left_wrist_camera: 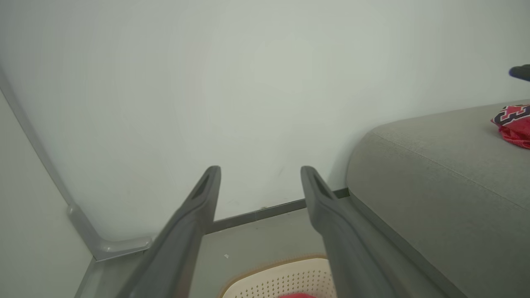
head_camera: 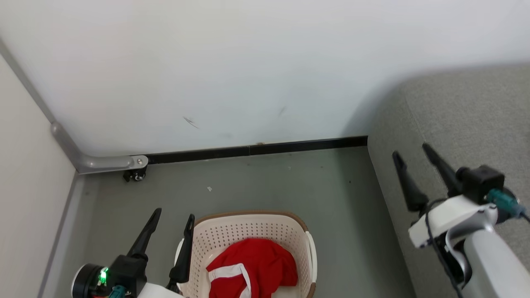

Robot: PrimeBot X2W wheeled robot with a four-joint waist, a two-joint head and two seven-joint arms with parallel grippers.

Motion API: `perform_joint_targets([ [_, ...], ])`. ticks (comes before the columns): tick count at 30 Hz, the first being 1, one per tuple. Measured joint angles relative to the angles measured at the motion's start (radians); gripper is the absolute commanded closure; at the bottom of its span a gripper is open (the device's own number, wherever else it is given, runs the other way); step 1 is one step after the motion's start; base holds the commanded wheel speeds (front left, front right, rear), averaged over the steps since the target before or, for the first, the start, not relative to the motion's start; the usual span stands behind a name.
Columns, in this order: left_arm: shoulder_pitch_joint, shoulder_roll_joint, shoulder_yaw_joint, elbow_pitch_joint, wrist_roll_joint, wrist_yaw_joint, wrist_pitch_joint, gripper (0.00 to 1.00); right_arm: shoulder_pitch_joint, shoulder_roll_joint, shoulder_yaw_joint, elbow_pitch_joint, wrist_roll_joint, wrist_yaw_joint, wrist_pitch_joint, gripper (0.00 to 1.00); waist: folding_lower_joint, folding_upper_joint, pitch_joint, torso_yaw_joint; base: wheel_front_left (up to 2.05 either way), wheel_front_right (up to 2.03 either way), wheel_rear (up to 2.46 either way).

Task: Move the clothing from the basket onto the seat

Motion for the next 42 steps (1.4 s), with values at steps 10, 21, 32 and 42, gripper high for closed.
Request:
perform_joint_targets([
  [10, 0.035, -0.021, 0.043, 0.029, 0.011, 0.003, 0.000, 0.00, 0.194, 0.065, 0.020, -0.038, 0.001, 0.000, 0.000, 0.00, 0.0000, 0.0001, -0.053, 0.031, 0.00, 0.00, 0.00],
  [21, 0.098, -0.029, 0.081, 0.074, 0.006, -0.001, 0.000, 0.00, 0.326, 0.101, -0.026, -0.079, -0.001, 0.000, 0.000, 0.00, 0.0000, 0.0001, -0.080, 0.048, 0.00, 0.00, 0.00],
  [32, 0.110, -0.034, 0.089, 0.093, 0.020, -0.027, 0.000, 0.00, 0.402, 0.108, -0.029, -0.086, -0.041, 0.000, 0.000, 0.00, 0.0000, 0.0001, -0.080, 0.044, 0.00, 0.00, 0.00],
  [42, 0.110, -0.042, 0.100, 0.102, 0.028, -0.044, 0.000, 0.00, 0.403, 0.116, -0.053, -0.097, -0.034, 0.000, 0.000, 0.00, 0.0000, 0.0001, -0.075, 0.038, 0.00, 0.00, 0.00],
])
